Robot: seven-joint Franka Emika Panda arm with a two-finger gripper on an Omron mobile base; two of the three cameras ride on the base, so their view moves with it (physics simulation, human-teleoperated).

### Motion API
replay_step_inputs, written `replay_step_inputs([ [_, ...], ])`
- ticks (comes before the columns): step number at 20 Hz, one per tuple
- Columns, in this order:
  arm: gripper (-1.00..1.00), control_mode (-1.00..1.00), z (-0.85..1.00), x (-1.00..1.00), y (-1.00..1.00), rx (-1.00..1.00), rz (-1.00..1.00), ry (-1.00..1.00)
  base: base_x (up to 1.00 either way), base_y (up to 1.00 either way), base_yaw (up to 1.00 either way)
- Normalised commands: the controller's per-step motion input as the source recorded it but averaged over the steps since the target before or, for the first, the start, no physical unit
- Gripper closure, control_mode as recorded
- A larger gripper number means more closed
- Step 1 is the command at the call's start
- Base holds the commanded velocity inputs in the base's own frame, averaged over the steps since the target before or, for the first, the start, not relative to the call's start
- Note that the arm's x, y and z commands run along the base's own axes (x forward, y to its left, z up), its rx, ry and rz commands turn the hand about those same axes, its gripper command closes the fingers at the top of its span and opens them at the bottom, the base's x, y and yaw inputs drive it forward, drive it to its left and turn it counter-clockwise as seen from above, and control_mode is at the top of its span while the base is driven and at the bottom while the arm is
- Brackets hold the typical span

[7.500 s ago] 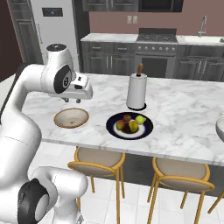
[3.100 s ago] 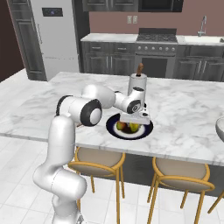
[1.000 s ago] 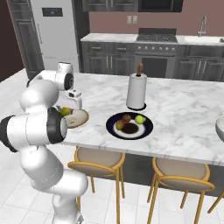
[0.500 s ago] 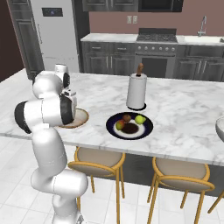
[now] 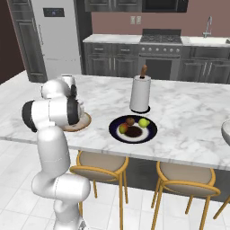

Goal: Take the fruits from the plate on the dining counter and place two fruits in each bowl.

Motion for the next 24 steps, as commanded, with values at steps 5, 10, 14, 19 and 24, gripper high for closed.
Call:
replay_step_inputs([
  [5, 1.00, -1.00, -0.28, 0.00, -0.10, 0.00, 0.00, -0.24, 0.00, 0.00, 0.00],
  [10, 1.00, -1.00, 0.00, 0.00, 0.00, 0.00, 0.02, -0.14, 0.00, 0.00, 0.00],
  [14, 1.00, -1.00, -0.06, 0.11, 0.00, 0.00, 0.04, 0.00, 0.00, 0.00, 0.00],
  [19, -1.00, -1.00, -0.02, 0.08, 0.01, 0.00, 0.02, 0.06, 0.00, 0.00, 0.00],
  [24, -1.00, -1.00, 0.00, 0.00, 0.00, 0.00, 0.00, 0.00, 0.00, 0.00, 0.00],
])
